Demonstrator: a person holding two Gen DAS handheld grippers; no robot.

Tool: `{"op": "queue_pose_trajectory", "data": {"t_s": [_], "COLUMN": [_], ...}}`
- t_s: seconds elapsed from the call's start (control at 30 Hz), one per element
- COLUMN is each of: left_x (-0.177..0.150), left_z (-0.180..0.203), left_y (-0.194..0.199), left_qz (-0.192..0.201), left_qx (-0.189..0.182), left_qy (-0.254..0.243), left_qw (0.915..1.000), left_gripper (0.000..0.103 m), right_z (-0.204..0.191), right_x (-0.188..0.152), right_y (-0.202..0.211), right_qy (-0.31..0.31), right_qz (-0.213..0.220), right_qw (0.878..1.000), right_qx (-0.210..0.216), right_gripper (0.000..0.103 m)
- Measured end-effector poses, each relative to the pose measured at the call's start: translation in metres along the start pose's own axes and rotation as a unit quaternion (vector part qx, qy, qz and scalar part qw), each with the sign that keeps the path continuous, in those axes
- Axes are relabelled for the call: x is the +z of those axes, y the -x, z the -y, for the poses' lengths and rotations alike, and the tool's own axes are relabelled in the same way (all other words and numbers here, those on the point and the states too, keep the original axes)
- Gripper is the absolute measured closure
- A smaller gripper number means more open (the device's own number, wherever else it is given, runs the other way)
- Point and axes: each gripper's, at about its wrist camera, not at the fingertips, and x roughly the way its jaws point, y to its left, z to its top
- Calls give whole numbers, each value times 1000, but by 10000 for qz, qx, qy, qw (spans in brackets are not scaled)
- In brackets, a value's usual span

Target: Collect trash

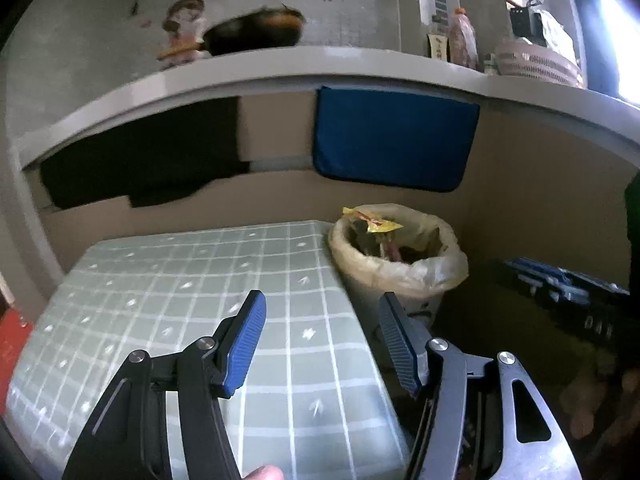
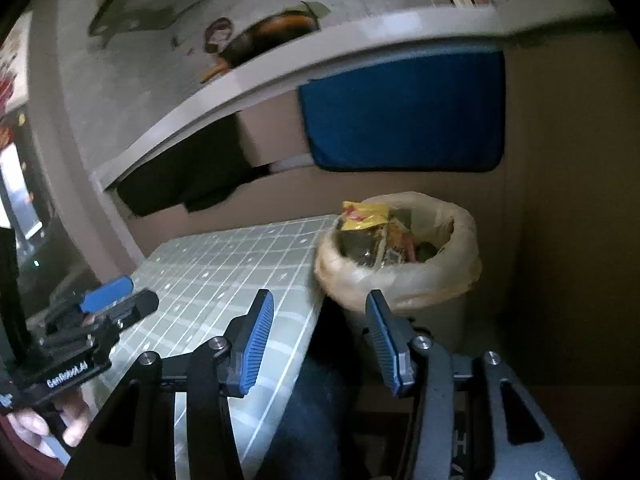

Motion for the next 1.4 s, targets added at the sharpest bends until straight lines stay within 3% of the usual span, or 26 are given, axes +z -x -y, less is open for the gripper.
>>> {"op": "queue_pose_trajectory", "data": {"t_s": [0.17, 0.4, 0.6, 0.93, 1.4], "left_x": [-20, -45, -58, -66, -71], "left_z": [-3, -6, -10, -27, -37], "left_y": [49, 102, 107, 126, 137], "left_qz": [90, 576, 252, 350, 469], "left_qx": [362, 1017, 975, 1252, 1337], "left_qy": [-38, 406, 482, 727, 844], "left_qw": [9993, 9923, 9938, 9888, 9863], "left_gripper": [44, 44, 44, 42, 42], "right_z": [-49, -72, -83, -110, -122], "right_x": [-40, -68, -67, -69, -71], "right_y": [40, 73, 80, 88, 89], "right_qy": [367, 432, 602, 957, 1148], "right_qz": [25, 226, 303, 354, 369], "right_qw": [9991, 9970, 9951, 9931, 9914], "right_qx": [-212, -608, -730, -585, -512], "right_gripper": [57, 57, 57, 57, 57]}}
